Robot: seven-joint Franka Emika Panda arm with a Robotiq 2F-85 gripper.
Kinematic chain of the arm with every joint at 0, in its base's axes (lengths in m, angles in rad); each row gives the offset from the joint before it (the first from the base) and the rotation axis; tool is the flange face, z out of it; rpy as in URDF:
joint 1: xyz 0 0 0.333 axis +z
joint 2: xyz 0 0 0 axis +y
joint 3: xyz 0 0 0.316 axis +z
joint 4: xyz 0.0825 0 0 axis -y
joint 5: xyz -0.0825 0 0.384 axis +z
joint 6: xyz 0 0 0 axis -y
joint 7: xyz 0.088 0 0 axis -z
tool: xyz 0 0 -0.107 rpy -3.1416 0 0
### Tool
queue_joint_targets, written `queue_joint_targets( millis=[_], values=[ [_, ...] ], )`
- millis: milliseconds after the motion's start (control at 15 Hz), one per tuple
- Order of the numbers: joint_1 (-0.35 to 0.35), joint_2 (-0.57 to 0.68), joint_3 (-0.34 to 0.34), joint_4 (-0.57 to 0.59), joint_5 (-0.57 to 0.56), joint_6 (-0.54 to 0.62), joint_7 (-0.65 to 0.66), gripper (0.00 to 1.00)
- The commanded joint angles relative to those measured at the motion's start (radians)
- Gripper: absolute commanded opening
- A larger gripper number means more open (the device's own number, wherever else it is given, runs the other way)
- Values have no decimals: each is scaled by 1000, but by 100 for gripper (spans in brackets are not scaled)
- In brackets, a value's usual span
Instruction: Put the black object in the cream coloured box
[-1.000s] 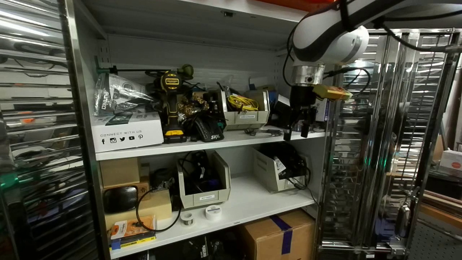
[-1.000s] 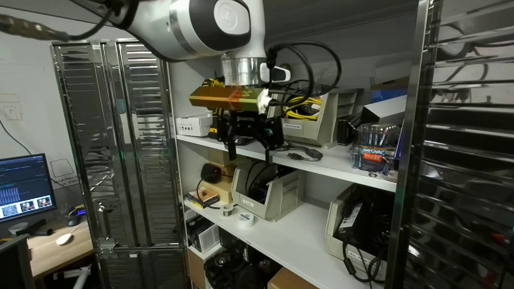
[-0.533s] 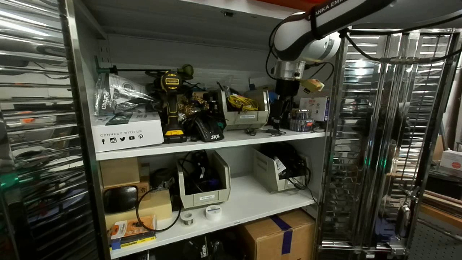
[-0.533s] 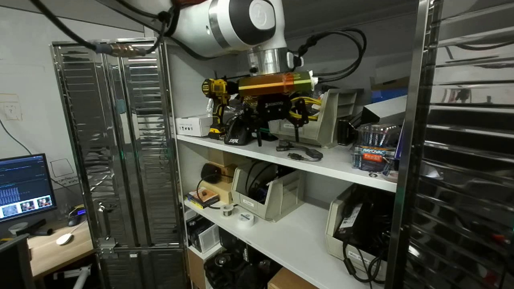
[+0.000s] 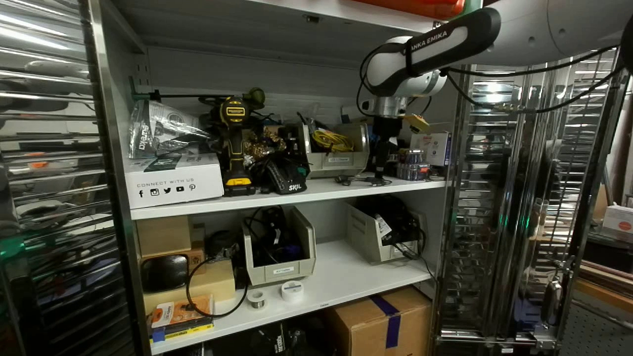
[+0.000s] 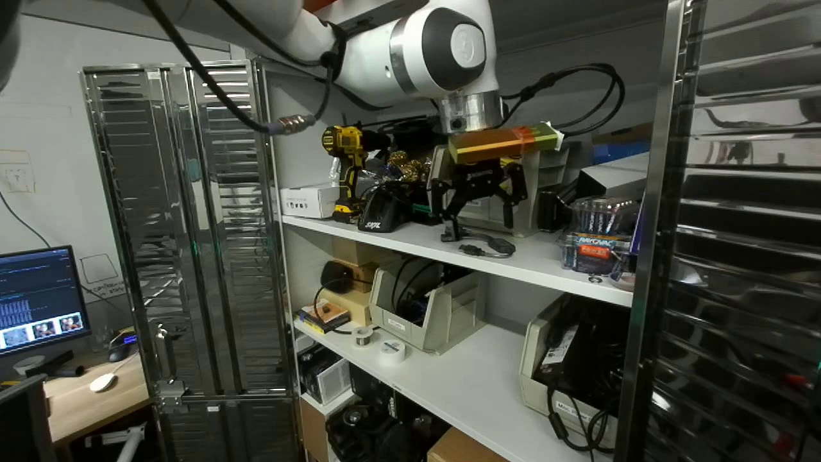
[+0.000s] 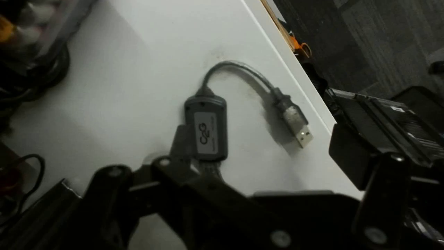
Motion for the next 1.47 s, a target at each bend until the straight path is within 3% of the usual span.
queue_joint_targets(
  millis=[0, 533, 600, 667, 1133, 1200, 1400],
  values=[
    [-22, 112, 14, 189, 1, -54, -59, 100],
    [-25, 293, 27, 436, 12, -174, -60, 100],
    [-25, 309, 28, 462, 10, -194, -59, 94],
    [-24, 322, 27, 485, 8, -213, -57, 74],
    [-26, 351, 18, 550, 7, -273, -56, 20],
    [-26, 352, 18, 556, 7, -280, -55, 17],
    [-24, 353, 16, 563, 3, -283, -52, 20]
  ],
)
